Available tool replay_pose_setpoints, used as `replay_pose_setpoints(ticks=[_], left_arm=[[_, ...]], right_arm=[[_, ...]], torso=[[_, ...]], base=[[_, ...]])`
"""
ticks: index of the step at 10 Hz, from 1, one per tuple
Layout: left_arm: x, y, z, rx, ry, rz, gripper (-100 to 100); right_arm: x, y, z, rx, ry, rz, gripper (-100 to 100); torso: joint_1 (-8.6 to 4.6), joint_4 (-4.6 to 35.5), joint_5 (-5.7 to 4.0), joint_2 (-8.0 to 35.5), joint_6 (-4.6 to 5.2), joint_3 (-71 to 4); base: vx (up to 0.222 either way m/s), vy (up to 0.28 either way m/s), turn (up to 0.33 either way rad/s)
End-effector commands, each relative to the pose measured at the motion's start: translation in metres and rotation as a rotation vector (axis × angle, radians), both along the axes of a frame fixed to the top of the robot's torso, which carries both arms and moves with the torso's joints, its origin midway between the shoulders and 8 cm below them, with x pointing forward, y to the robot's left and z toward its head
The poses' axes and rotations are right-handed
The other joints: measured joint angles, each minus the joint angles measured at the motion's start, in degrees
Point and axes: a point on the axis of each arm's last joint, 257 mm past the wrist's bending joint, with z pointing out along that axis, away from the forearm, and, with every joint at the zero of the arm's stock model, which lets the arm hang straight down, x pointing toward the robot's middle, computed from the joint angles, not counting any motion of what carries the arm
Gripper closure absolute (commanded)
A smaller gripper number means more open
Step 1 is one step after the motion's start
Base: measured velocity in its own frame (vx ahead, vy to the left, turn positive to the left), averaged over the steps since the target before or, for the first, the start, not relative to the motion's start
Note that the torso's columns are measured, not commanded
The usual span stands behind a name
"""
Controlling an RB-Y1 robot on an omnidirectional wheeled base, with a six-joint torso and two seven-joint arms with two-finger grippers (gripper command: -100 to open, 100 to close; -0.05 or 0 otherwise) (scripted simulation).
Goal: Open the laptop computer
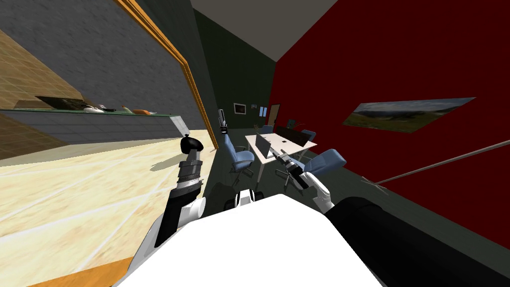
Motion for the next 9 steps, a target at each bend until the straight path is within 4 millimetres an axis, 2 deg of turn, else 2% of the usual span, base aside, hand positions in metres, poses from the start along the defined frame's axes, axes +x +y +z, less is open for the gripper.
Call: replay_pose_setpoints(ticks=[1, 4, 9], left_arm=[[0.000, 0.000, 0.000, 0.000, 0.000, 0.000, 0], [0.000, 0.000, 0.000, 0.000, 0.000, 0.000, 0], [0.000, 0.000, 0.000, 0.000, 0.000, 0.000, 0]], right_arm=[[0.009, -0.020, -0.010, -0.207, 0.016, -0.040, -100], [0.016, -0.044, -0.015, -0.440, 0.029, -0.079, -100], [0.027, -0.080, -0.011, -0.772, 0.032, -0.123, -100]], torso=[[-0.08, -0.02, -0.02, -0.05, -0.01, -0.04], [0.11, 0.01, 0.04, 0.03, 0.00, 0.02], [-0.05, 0.00, -0.02, 0.01, 0.00, 0.01]], base=[[0.118, 0.123, -0.061], [0.114, 0.143, -0.067], [0.075, 0.126, -0.056]])
